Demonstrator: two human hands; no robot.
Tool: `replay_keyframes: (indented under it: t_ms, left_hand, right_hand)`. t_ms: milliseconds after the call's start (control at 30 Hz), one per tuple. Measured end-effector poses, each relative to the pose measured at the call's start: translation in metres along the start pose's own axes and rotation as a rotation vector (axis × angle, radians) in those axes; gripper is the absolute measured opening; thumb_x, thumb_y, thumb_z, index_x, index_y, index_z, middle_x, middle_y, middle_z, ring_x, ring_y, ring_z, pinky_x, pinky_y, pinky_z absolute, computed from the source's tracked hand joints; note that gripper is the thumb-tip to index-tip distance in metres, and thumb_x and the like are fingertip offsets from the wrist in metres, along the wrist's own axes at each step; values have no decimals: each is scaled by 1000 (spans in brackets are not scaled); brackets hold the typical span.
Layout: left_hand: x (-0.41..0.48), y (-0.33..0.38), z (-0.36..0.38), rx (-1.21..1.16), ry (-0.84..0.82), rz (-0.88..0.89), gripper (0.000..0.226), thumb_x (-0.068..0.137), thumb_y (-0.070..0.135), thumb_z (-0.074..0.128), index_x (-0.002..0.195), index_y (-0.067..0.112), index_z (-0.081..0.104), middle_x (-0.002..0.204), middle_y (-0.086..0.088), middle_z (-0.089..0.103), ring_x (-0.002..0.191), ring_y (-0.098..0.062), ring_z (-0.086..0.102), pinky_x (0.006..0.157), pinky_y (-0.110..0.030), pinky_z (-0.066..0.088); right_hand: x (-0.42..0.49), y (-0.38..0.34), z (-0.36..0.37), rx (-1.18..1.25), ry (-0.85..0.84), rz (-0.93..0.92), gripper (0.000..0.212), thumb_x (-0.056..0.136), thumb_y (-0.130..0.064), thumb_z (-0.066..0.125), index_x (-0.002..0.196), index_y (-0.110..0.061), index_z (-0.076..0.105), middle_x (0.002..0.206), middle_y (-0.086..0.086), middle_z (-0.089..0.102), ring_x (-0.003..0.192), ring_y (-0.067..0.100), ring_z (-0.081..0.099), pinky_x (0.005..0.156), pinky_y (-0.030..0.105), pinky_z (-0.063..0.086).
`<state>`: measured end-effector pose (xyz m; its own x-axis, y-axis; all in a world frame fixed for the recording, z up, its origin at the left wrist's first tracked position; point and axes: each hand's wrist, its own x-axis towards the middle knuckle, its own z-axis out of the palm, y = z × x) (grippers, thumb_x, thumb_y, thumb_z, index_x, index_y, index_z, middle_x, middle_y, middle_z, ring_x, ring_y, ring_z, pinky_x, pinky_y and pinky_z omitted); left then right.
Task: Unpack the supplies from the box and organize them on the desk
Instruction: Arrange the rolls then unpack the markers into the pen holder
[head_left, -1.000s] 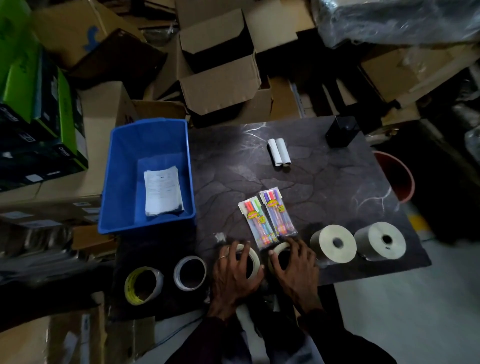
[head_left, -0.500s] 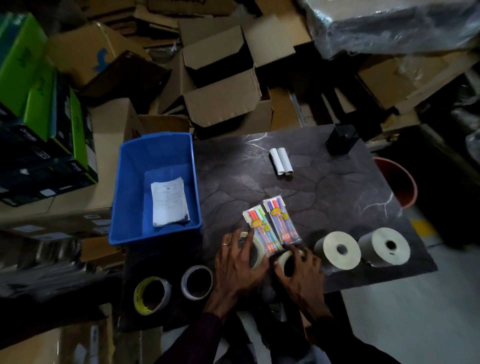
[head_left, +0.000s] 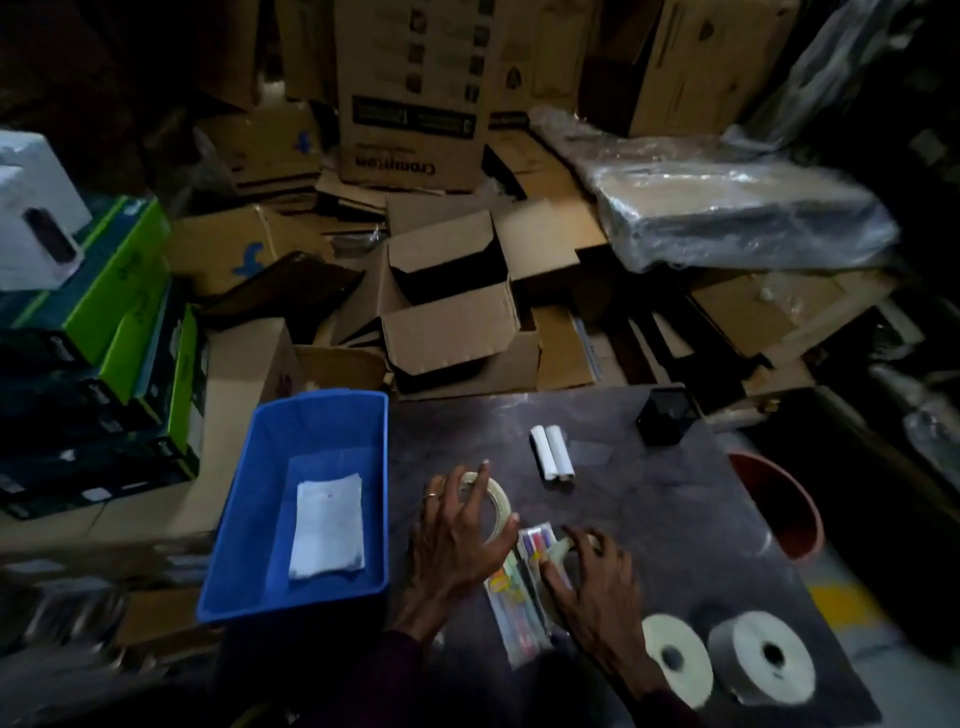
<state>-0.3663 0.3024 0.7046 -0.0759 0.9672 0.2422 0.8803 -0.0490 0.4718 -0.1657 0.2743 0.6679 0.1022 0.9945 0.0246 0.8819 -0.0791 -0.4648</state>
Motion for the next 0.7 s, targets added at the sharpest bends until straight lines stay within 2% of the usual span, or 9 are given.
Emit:
replay_keyframes:
  t_ms: [67,267,400,500,700]
  left_hand:
    - [21,-7,1,16,16,-8,76,79,65,53,145,29,43,139,-4,50,128,-33,46,105,-43,43]
    - [73,-27,12,106,-167,-82,79,80,71,41,149,36,29,153,-1,33,141,-32,28,105,-50,37]
    - [102,-46,28,140,-187,-138,79,80,71,39,149,33,32,152,-4,36,139,-33,31,103,-51,41]
    - [118,-58,43,176,-212,-170,81,80,71,36,150,31,32,153,-8,35,139,-35,31,103,-52,40]
    - [131,-80,70,214,-276,-242,84,82,72,25,153,28,24,158,-10,25,144,-37,23,110,-52,32]
  right_hand:
    - [25,-2,-2,-21,32,-64,54,76,-67,51,122,-39,56,123,-8,58,106,27,58,82,44,52]
    - [103,-9,4,-101,-35,-171,57,80,-67,48,132,-42,49,129,-9,55,109,23,53,82,41,51]
    - [145,-22,19,-118,-118,-231,65,80,-72,42,138,-43,44,138,-7,50,117,22,52,89,41,50]
    - [171,-35,33,-144,-177,-291,67,82,-74,38,141,-43,40,146,-4,41,129,23,44,99,42,47]
    - [211,-42,65,-197,-227,-354,66,85,-75,33,141,-41,40,141,-2,48,125,26,46,99,46,46]
